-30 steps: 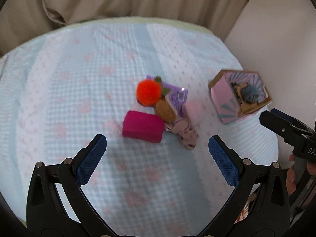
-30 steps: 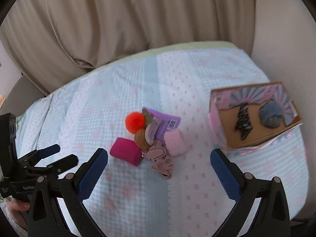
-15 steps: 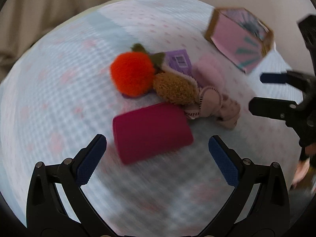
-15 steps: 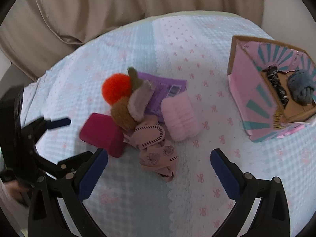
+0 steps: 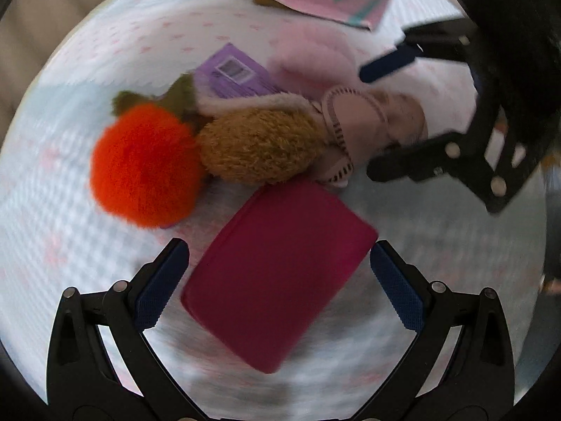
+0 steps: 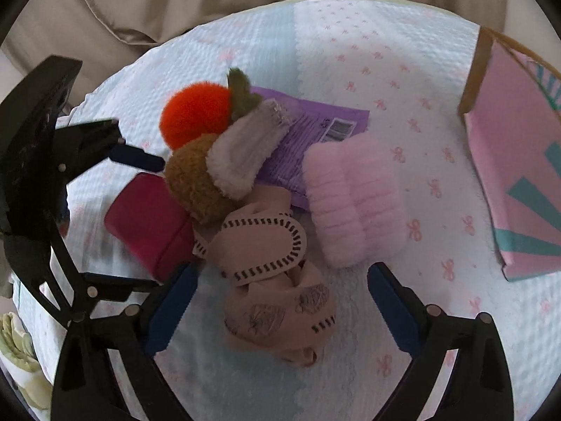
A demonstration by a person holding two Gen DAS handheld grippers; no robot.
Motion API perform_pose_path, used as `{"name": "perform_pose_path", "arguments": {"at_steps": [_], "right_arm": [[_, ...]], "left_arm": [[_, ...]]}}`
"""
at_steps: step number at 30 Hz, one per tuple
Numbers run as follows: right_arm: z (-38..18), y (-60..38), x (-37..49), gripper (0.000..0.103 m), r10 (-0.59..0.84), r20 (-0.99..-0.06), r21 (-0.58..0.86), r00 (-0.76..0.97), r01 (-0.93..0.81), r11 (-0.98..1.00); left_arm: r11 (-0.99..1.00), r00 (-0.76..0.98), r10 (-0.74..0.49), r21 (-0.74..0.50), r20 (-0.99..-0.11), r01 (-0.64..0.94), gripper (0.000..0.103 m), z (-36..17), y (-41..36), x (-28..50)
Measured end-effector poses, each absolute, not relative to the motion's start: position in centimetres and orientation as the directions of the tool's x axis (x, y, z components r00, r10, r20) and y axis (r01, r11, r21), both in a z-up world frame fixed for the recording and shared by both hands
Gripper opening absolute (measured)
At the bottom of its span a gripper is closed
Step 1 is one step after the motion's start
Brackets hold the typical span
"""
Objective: Organize soft objects
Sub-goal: 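Grasp the magenta pouch with the left tool while the right tool grasps the beige socks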
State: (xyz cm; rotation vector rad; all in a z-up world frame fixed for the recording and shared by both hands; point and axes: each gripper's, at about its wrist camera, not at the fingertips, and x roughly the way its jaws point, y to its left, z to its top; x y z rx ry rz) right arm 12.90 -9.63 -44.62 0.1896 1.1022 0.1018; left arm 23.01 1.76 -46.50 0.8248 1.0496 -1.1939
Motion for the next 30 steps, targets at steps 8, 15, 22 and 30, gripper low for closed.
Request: {"name": "perform_pose_path", "arguments": {"at_steps": [8, 15, 22, 30], "right_arm": [[-45.8, -8.8, 13.1, 0.064, 0.177, -0.888, 0.178, 0.424, -0.040, 0.983], [-45.5, -8.1, 12.8, 0.034, 0.170, -0.891, 0.158, 0.422, -0.063, 0.985], [-44.0, -7.6, 12.2, 0.029, 0.169, -0.885, 0.162, 0.434, -0.052, 0.985], [-40.1, -8.0, 9.9, 0.029, 0.160, -0.869, 0.150, 0.467, -0.059, 0.987]], "left_arm": [[0.031, 0.047, -0.252, 0.041, -0.967, 0.999, 0.084, -48.0, 0.2, 22.0], [0.055, 0.067, -0.260, 0.055, -0.963, 0.997, 0.061, -47.5, 0.1, 21.7], [0.150, 0.105, -0.267, 0.067, -0.958, 0.986, 0.046, -46.2, 2.1, 21.1], [0.264, 0.154, -0.277, 0.079, -0.948, 0.961, 0.043, -42.4, 4.5, 19.5]]}}
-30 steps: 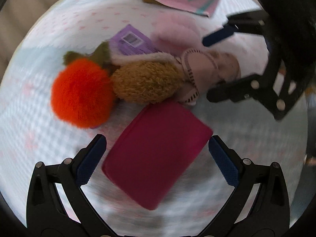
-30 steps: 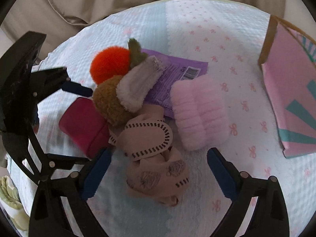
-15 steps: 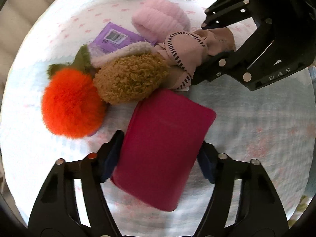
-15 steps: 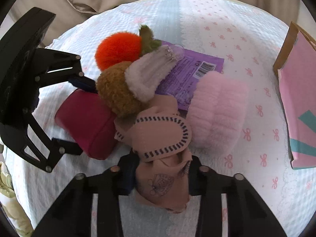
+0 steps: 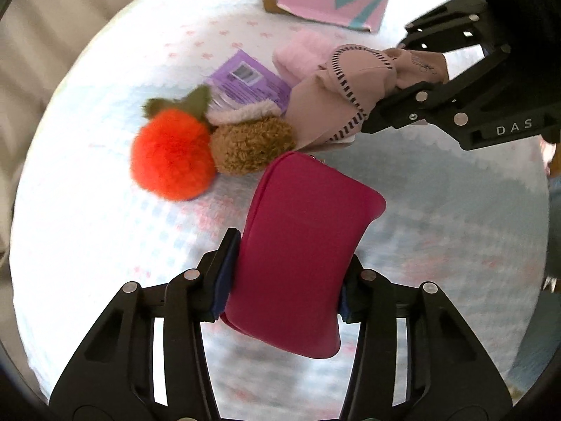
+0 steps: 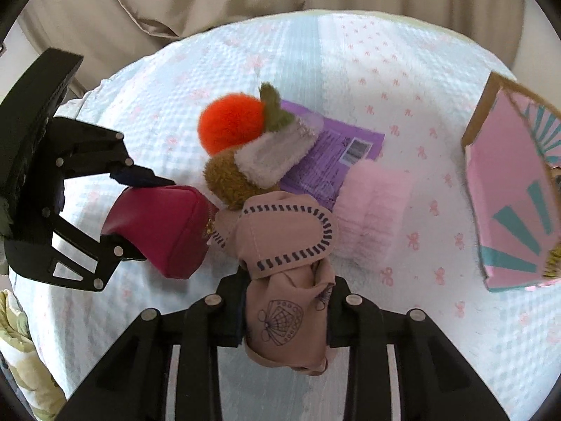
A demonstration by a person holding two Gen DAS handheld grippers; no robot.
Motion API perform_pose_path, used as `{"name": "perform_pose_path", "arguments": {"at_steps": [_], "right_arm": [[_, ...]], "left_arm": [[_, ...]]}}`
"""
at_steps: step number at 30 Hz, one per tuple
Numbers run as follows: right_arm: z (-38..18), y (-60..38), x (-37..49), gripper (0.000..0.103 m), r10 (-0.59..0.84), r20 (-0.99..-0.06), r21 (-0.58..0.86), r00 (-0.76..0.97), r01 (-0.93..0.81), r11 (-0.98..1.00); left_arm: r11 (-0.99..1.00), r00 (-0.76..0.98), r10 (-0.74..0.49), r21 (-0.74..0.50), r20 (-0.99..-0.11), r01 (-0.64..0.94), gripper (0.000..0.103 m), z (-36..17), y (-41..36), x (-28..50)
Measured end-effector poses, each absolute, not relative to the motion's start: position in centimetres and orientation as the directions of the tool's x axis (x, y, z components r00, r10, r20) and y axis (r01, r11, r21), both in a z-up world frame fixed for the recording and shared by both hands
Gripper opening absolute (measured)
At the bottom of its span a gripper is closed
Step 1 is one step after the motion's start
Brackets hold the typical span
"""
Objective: Organize soft objects
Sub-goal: 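Grasp the magenta pouch with the left tool while the right tool grasps the beige socks, then carry the pouch and socks in both tools over the box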
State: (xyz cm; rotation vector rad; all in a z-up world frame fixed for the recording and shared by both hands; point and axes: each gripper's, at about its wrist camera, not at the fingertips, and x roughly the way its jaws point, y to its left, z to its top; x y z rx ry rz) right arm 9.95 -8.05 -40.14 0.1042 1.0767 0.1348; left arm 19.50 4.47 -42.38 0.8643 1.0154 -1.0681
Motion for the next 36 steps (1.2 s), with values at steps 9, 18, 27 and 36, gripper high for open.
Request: {"name": "perform_pose_path", "arguments": {"at_steps": [9, 18, 27, 36], "right_arm": [[-31.9, -8.4, 7.6, 0.029, 0.153, -0.836, 0.137, 0.527, -0.071, 0.988], [-21.4, -8.9, 5.2, 0.029, 0.151, -0.801, 0.124, 0.579, -0.086, 0.988], [-13.6, -10.8, 2.7, 0.029, 0.161, -0.762, 0.108, 0.627, -0.122, 0.987], [-10.3, -15.9, 1.9, 0.029, 0.210, -0.730, 0.158, 0.650, -0.139, 0.978]], "left_arm": [[0.452, 0.233, -0.309, 0.073, -0.922, 0.889, 0.043, -33.8, 6.8, 17.9], [0.659, 0.381, -0.320, 0.085, -0.868, 0.747, 0.043, -22.2, 7.1, 15.8], [0.820, 0.450, -0.335, -0.021, -0.828, 0.572, 0.043, -13.9, 5.0, 12.7], [0.900, 0.495, -0.288, -0.054, -0.820, 0.433, 0.043, -11.0, 1.0, 10.6]]}}
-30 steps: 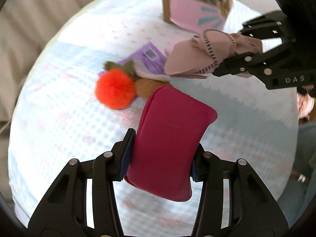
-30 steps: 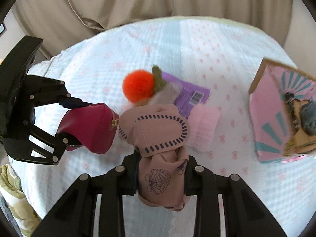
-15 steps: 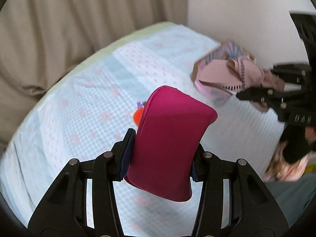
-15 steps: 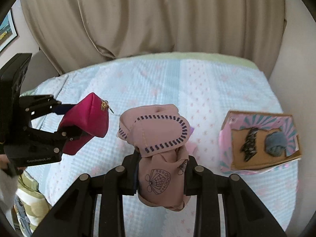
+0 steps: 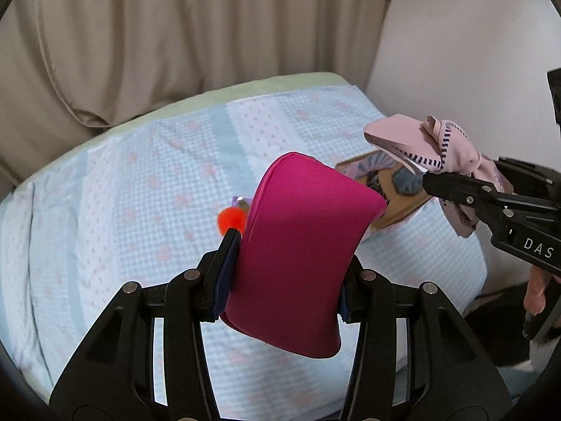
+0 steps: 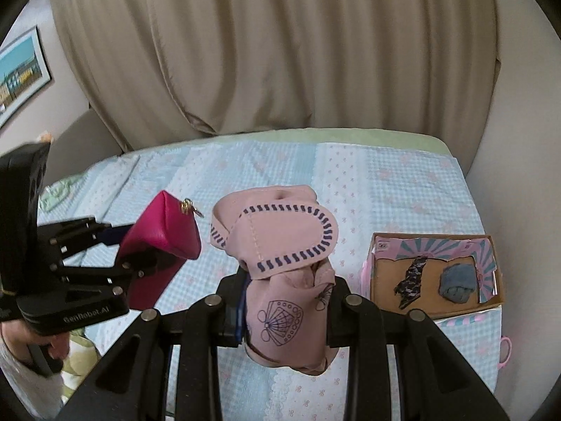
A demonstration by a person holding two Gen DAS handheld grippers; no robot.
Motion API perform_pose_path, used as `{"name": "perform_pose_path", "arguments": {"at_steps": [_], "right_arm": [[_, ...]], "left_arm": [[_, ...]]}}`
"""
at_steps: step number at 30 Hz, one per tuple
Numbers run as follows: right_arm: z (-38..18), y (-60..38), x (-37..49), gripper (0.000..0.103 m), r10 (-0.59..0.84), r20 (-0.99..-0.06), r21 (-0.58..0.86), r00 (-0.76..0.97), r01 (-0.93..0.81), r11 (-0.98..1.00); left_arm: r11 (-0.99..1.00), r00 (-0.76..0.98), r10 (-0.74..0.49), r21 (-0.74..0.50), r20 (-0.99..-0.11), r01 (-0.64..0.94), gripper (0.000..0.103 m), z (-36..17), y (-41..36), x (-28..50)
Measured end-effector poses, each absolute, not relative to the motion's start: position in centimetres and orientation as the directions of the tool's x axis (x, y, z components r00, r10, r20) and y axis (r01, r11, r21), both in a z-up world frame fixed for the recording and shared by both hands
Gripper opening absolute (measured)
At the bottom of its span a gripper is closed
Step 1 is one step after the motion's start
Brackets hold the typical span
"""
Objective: Organize soft objects
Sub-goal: 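Carry the pouch and socks in both tools over the box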
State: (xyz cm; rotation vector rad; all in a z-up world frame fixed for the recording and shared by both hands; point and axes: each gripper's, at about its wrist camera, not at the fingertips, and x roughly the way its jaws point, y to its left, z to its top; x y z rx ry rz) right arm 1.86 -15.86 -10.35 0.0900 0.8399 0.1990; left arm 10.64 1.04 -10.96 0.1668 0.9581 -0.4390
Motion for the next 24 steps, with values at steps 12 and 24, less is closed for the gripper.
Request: {"name": "perform_pose_path", "arguments": {"at_steps": [12, 24], "right_arm": [[-10.5, -28.2, 3.6, 0.029, 0.158, -0.737, 0.163, 0.657, -0.054, 0.985], [-17.1, -40.8, 7.9, 0.029, 0.049, -0.827, 0.156, 0.560, 0.144, 0.977]], "left_arm": [[0.907, 0.486, -0.338, -0.142, -0.806, 0.396, 0.043, -11.8, -10.7, 13.5], [0.900, 0.336, -0.366, -0.238, -0.868, 0.365, 0.043, -19.3, -22.7, 18.2]]}}
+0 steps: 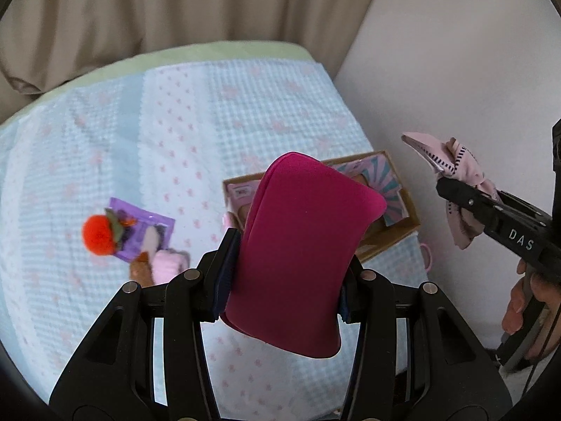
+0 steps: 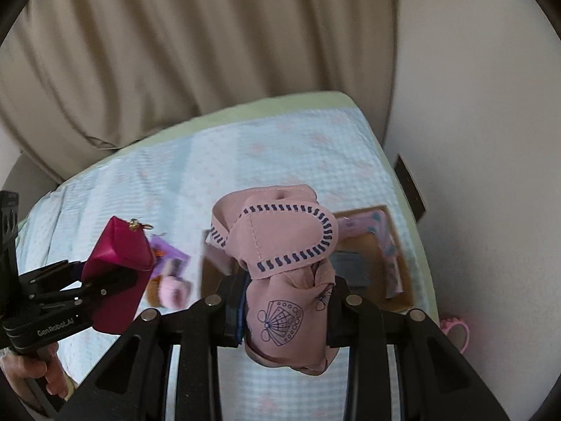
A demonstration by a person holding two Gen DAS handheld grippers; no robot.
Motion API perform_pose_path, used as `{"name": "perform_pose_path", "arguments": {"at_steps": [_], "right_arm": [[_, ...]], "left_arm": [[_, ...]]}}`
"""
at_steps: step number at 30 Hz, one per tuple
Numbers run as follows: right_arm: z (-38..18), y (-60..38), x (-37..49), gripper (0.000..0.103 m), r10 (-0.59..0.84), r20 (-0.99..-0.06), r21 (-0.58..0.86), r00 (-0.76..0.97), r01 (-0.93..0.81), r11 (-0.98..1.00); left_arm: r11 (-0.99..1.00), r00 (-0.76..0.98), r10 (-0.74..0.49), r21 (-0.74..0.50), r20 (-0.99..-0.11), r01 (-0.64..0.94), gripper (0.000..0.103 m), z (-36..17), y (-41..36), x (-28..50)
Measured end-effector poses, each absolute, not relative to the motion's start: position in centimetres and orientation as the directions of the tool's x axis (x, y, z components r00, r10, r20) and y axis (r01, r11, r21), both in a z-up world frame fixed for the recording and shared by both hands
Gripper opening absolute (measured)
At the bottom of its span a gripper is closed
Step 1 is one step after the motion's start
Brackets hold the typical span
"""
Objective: Organize soft objects
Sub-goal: 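Carry the pouch and socks in both tools over the box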
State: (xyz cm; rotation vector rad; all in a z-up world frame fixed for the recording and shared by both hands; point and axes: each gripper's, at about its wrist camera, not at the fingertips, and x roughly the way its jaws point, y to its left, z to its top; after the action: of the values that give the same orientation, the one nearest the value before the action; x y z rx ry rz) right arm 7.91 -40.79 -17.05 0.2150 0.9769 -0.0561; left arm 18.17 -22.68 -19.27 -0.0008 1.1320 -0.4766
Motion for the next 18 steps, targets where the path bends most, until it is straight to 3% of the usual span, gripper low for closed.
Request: {"name": "perform_pose_path", "arguments": {"at_steps": [18], "right_arm": [[-30.0, -50.6, 13.0, 0.029, 0.061, -0.927, 0.184, 0.370, 0.307, 0.934]], "left_arm": [[0.847, 0.140, -0.271, -0.167, -0.952, 0.504, 0.043, -33.2, -37.2, 23.8]]}}
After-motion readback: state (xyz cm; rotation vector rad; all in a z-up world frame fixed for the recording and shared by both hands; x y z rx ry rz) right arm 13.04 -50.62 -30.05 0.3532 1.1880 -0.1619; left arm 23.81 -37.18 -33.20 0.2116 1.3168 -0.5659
